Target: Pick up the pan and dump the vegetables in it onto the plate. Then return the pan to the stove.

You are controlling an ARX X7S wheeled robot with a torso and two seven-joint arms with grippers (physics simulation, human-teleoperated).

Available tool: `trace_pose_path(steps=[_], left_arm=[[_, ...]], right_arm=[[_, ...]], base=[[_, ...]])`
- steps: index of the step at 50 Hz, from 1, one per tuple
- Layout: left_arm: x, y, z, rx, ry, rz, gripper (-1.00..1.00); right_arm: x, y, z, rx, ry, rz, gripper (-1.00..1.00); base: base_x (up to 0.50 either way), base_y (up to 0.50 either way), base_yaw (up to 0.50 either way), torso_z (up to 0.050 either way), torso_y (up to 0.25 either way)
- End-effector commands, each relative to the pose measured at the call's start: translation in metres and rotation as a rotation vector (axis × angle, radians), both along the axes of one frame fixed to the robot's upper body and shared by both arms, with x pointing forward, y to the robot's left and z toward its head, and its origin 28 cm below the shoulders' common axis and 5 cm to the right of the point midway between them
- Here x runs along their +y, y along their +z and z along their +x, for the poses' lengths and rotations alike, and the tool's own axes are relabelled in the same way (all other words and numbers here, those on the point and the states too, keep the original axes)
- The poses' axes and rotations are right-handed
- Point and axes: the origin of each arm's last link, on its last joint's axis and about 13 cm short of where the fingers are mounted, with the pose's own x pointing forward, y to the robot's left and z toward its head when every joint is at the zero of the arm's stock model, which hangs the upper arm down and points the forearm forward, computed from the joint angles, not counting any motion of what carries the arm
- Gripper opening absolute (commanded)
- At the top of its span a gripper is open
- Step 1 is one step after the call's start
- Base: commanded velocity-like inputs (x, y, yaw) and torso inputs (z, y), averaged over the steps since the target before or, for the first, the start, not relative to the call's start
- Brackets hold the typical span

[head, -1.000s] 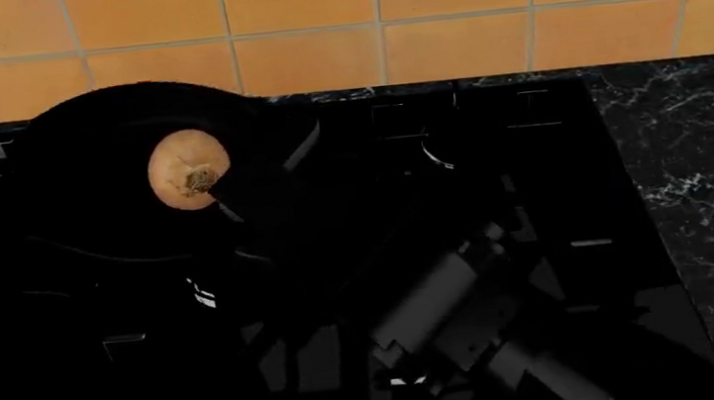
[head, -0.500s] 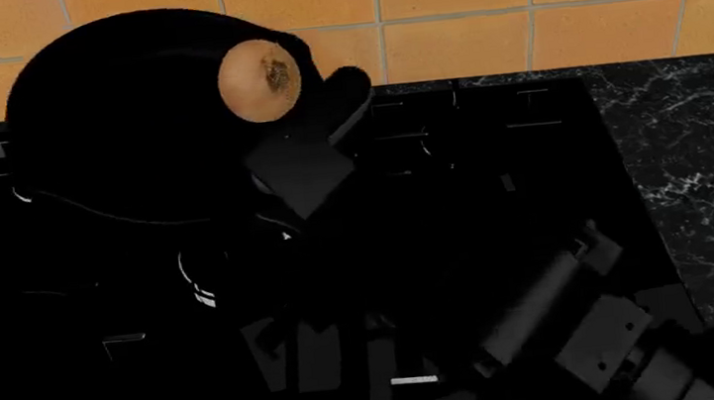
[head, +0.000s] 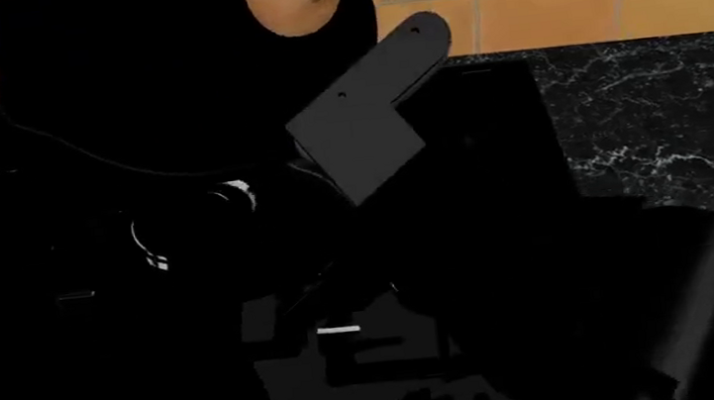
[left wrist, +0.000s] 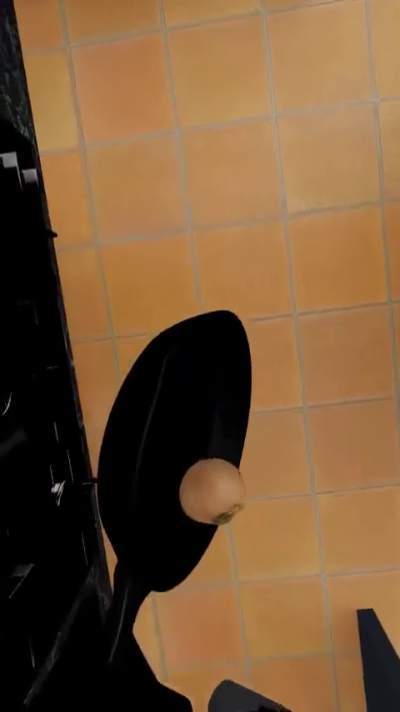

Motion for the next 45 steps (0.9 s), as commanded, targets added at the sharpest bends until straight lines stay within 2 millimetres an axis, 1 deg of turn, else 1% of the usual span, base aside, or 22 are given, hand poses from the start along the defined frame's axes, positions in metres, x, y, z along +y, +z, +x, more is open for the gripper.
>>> trace_pose_path(steps=[1,12,23,27,31,36,39,40,45], left_arm=[[-0.001,-0.001,0.0,0.002,-0.002,0.0,1.0],[-0.001,-0.002,0.001,0.002,-0.004,0.0,1.0],[-0.001,-0.003,0.0,0.006,-0.006,0.002,1.0],[-0.002,-0.004,0.0,0.008,-0.007,0.003,1.0],[-0.001,-0.004,0.0,0.009,-0.007,0.002,1.0],[-0.001,-0.006,-0.001,0.01,-0.004,0.001,1.0],[-0.001,-0.006,0.0,0.011,-0.005,0.0,1.0],[-0.001,-0.006,0.0,0.011,-0.006,0.001,1.0],[-0.002,-0.006,0.0,0.01,-0.009,0.003,1.0]], right_arm=[[-0.013,0.02,-0.015,-0.153,-0.08,-0.002,-1.0],[-0.02,0.02,-0.019,-0.15,-0.102,0.025,-1.0],[-0.027,0.012,-0.012,-0.118,-0.136,0.059,-1.0],[-0.029,0.006,-0.01,-0.055,-0.15,0.091,-1.0],[-0.033,0.0,-0.007,-0.014,-0.171,0.112,-1.0],[-0.04,-0.009,-0.008,0.053,-0.168,0.22,-1.0],[-0.044,-0.016,-0.01,0.069,-0.179,0.234,-1.0],[-0.045,-0.017,-0.01,0.086,-0.179,0.265,-1.0],[-0.049,-0.025,-0.005,0.14,-0.18,0.308,-1.0]], base=[[-0.38,-0.39,0.0,0.0,0.0],[-0.37,-0.41,0.0,0.0,0.001],[-0.33,-0.45,0.0,0.001,0.0],[-0.27,-0.48,0.0,0.0,0.003],[-0.04,-0.04,0.0,0.0,0.0],[0.0,0.0,0.0,0.0,0.002],[0.0,0.0,0.0,0.0,0.0],[0.0,0.0,0.0,0.0,0.0],[0.0,0.0,0.0,0.0,0.002]])
